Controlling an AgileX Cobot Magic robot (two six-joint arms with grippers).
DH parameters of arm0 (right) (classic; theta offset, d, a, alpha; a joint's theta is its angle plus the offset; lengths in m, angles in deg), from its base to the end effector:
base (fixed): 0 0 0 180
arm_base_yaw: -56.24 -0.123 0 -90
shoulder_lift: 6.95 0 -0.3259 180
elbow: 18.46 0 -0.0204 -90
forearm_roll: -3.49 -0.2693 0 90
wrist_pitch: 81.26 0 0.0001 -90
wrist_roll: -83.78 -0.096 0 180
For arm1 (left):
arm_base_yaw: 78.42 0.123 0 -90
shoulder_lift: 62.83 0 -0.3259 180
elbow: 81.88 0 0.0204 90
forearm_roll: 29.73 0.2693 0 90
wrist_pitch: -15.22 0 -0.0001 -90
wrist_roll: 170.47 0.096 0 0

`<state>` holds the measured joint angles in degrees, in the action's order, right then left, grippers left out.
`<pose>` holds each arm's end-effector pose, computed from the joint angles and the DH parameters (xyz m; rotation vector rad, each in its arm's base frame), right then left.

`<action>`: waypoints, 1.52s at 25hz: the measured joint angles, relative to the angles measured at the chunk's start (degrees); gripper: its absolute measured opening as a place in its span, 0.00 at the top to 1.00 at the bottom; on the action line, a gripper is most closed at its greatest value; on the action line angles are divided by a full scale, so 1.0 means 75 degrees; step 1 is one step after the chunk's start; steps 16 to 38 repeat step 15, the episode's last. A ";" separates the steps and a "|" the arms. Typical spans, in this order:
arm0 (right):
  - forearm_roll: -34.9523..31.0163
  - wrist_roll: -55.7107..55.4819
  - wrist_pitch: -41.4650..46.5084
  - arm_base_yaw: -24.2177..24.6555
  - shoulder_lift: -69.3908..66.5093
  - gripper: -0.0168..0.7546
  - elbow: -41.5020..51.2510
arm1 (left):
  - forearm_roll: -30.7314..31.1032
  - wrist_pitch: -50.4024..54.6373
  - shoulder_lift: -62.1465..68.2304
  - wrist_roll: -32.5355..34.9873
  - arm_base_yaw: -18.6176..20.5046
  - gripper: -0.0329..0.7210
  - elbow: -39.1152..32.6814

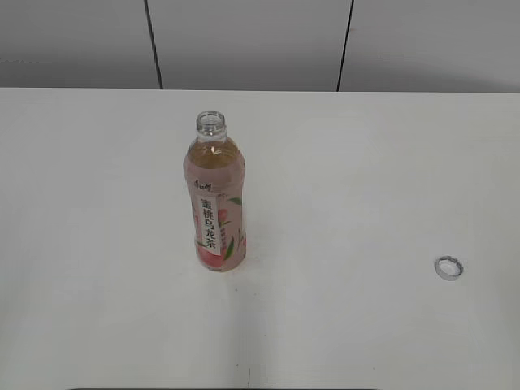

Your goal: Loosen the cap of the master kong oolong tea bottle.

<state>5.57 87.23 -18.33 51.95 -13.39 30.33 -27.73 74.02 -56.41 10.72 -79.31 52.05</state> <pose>-0.0294 -0.0053 0.2845 -0.1362 2.0574 -0.0345 -0.0332 0.0034 0.3047 0.0330 1.9419 0.0445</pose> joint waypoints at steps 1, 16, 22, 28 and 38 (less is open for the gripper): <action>0.0000 0.0000 0.0000 0.0000 0.0000 0.27 0.0000 | 0.0000 0.0000 0.0000 0.0000 0.0000 0.31 0.0000; 0.0000 0.0000 -0.0006 0.0009 0.0000 0.27 0.0000 | -0.0014 0.0000 0.0000 0.0000 0.0000 0.39 0.0000; 0.0000 0.0000 -0.0006 0.0009 0.0000 0.27 0.0000 | -0.0014 0.0000 0.0000 0.0000 0.0000 0.39 0.0000; 0.0000 0.0000 -0.0006 0.0009 0.0000 0.27 0.0000 | -0.0014 0.0000 0.0000 0.0000 0.0000 0.39 0.0000; 0.0000 0.0000 -0.0006 0.0009 0.0000 0.27 0.0000 | -0.0014 0.0000 0.0000 0.0000 0.0000 0.39 0.0000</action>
